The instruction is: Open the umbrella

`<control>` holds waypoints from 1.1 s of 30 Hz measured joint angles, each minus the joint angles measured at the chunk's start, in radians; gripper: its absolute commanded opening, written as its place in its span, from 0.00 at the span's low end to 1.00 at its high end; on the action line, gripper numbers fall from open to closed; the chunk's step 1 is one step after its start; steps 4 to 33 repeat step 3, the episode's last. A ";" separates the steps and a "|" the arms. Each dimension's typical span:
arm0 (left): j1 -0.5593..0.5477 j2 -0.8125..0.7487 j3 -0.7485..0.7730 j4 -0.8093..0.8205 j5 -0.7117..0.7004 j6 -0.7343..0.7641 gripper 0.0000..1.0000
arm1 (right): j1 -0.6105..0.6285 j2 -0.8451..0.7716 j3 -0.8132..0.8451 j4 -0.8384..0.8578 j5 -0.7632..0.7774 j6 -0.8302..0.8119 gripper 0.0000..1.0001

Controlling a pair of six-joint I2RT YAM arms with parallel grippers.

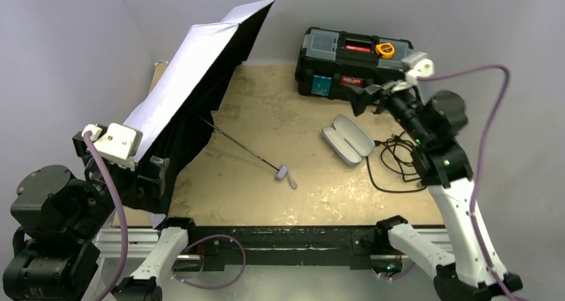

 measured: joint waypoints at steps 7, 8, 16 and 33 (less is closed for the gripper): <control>0.000 -0.038 -0.034 0.003 -0.072 -0.008 1.00 | -0.064 -0.081 0.000 -0.018 -0.001 -0.001 0.99; 0.000 -0.038 -0.034 0.003 -0.072 -0.008 1.00 | -0.064 -0.081 0.000 -0.018 -0.001 -0.001 0.99; 0.000 -0.038 -0.034 0.003 -0.072 -0.008 1.00 | -0.064 -0.081 0.000 -0.018 -0.001 -0.001 0.99; 0.000 -0.038 -0.034 0.003 -0.072 -0.008 1.00 | -0.064 -0.081 0.000 -0.018 -0.001 -0.001 0.99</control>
